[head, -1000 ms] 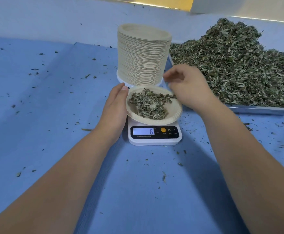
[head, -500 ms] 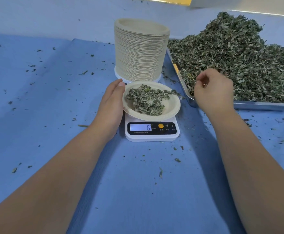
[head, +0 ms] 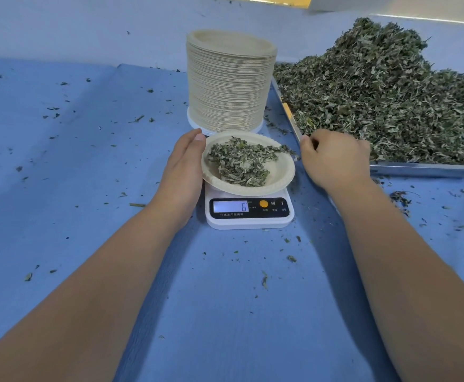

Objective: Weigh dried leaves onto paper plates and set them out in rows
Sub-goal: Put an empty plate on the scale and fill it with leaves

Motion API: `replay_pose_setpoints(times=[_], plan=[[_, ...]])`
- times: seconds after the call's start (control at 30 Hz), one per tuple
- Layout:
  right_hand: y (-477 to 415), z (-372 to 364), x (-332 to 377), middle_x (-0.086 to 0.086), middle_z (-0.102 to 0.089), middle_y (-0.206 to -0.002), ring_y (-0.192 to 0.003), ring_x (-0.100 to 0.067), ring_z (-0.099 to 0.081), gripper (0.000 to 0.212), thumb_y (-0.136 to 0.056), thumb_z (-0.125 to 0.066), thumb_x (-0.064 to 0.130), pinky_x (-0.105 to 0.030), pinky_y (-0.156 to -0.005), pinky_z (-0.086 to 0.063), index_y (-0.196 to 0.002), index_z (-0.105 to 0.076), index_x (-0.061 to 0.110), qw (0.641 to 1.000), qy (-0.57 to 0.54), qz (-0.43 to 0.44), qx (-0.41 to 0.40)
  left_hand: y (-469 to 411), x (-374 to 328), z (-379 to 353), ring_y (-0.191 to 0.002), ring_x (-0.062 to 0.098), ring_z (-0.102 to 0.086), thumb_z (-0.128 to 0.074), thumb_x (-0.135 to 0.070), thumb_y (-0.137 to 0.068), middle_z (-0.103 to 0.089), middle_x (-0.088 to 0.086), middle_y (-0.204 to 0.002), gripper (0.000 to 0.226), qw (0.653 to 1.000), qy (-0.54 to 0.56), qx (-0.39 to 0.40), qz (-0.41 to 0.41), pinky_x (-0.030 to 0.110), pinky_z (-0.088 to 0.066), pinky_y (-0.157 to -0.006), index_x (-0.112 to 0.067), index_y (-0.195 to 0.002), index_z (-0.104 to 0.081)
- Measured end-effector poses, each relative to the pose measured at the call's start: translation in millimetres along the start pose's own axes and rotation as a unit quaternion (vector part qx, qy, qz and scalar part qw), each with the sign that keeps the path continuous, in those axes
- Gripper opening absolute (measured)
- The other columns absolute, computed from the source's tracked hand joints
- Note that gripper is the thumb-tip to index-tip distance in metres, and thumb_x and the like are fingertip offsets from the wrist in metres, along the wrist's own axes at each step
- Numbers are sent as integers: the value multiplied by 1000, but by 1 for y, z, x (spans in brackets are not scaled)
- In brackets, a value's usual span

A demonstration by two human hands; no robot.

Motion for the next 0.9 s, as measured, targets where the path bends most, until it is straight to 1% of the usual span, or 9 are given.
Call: replay_pose_setpoints(times=[0.1, 0.2, 0.27, 0.3, 0.4, 0.53, 0.63, 0.8, 0.9], plan=[[-2, 5, -5, -8, -63, -91, -95, -36, -56, 28, -95, -41, 30, -49, -96, -36, -88, -67, 19, 999, 9, -35, 15, 0, 0, -1, -131, 10, -58, -52, -71, -72, -64, -13, -138, 72, 1000, -4, -1, 5, 44, -42, -116, -41, -137, -57], [-4, 11, -5, -7, -63, -78, -70, -27, -52, 24, -85, -42, 26, -49, -94, -36, -71, -57, 14, 982, -39, -111, 149, 1, 0, -1, -129, 10, -59, -51, -73, -72, -64, -13, -137, 67, 1000, -11, -7, 6, 43, -42, -115, -46, -133, -55], [-13, 20, -3, -12, -64, -81, -70, -28, -53, 18, -79, -47, 19, -38, -82, -46, -70, -61, 11, 969, -50, -118, 213, 1, 0, -2, -129, 11, -59, -51, -73, -72, -64, -12, -137, 69, 1000, -15, -7, 6, 44, -43, -115, -45, -135, -54], [-19, 24, -2, -18, -67, -93, -79, -33, -60, 22, -81, -49, 15, -38, -77, -53, -81, -69, 6, 964, -44, -109, 240, 0, 0, -2, -128, 11, -60, -51, -73, -73, -64, -12, -137, 68, 1000, -15, -7, 7, 44, -43, -115, -46, -134, -54], [-34, 32, 1, -18, -66, -127, -116, -38, -61, 34, -95, -49, 8, -48, -97, -55, -118, -72, 2, 956, -33, -91, 276, 0, -1, -1, -127, 12, -61, -52, -72, -73, -65, -12, -135, 61, 1000, -12, -8, 14, 45, -44, -114, -49, -130, -56], [-36, 25, 0, -5, -71, -115, -101, -29, -64, 28, -94, -56, 6, -35, -86, -56, -96, -81, 20, 967, -57, -79, 235, 2, -3, -1, -128, 11, -60, -52, -70, -73, -64, -14, -135, 49, 1000, -5, -9, 19, 45, -44, -114, -56, -119, -56], [-27, 25, -1, -6, -73, -110, -97, -30, -65, 28, -89, -60, 6, -37, -86, -57, -88, -78, 28, 973, -90, -99, 190, 2, -3, -2, -128, 8, -59, -52, -68, -76, -62, -16, -135, 47, 1000, -3, -11, 14, 43, -43, -115, -54, -121, -55], [16, 38, 15, -7, -73, -93, -91, -37, -62, 30, -88, -52, 13, -41, -86, -42, -101, -78, 22, 999, -43, 16, -26, 0, -1, -3, -128, 7, -58, -48, -62, -85, -62, -13, -138, 53, 1000, -10, -17, 6, 41, -42, -116, -43, -134, -55], [37, 41, 24, -6, -72, -83, -74, -29, -63, 26, -96, -50, 23, -37, -76, -53, -110, -73, 20, 986, -160, 48, 20, -1, -1, -2, -134, 9, -55, -48, -62, -84, -60, -13, -143, 65, 1000, -14, -15, 15, 41, -39, -118, -37, -144, -54]])
Point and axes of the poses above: each hand's wrist, its own y-axis away from the middle knuckle, its own z-axis out of the back of the hand, x = y × z, the point moved 2 cm from there along -y, towards the middle knuckle
